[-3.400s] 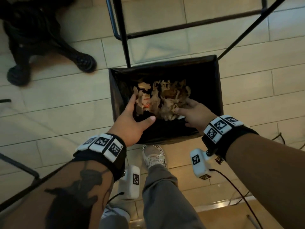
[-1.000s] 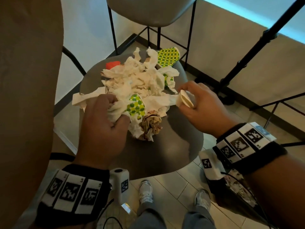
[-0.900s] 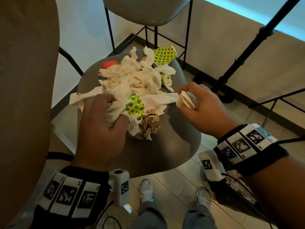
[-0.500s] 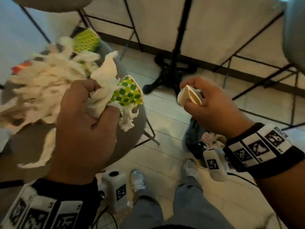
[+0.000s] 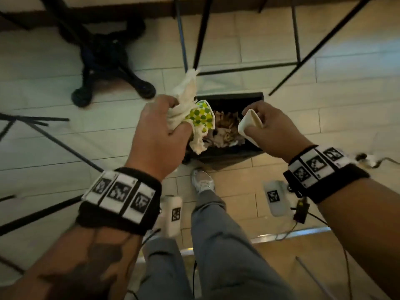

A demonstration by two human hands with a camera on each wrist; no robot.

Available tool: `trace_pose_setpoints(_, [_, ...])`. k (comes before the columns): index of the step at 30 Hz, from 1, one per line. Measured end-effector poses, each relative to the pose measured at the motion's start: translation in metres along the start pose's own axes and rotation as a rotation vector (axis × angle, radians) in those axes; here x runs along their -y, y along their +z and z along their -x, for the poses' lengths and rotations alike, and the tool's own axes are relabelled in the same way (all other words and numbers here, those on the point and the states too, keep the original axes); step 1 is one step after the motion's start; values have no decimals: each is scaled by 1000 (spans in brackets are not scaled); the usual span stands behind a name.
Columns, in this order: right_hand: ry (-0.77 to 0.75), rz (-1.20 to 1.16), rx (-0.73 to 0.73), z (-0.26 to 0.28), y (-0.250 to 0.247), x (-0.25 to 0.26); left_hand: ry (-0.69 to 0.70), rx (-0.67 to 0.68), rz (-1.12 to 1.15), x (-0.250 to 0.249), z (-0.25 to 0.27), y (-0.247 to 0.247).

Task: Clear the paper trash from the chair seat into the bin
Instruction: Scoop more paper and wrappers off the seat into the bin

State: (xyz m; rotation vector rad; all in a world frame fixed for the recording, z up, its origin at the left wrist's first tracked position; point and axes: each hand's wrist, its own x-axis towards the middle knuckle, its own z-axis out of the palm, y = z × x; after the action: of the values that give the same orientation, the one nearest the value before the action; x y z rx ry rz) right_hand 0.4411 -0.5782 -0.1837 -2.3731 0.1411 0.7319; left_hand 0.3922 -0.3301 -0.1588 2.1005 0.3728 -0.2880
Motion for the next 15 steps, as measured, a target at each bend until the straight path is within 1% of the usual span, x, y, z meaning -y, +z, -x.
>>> trace_pose_setpoints(3, [125,-40,8,-41,20,-58,-66,129,-110,32,-43,62])
trace_pose_setpoints(8, [334,-180,31,-100,58,-125,-177,300,-251,92,-98,132])
trace_pose_setpoints(10, [419,-237,43,-120,73,-149,-208,340,-285,113,-115,155])
trace_pose_setpoints(12, [466,-267,56,-135,88,-168,-242,357,-335,132,-127,175])
trace_pose_setpoints(15, [548,-443,101,-148,106,-184,-303,403,-362,156,-138,195])
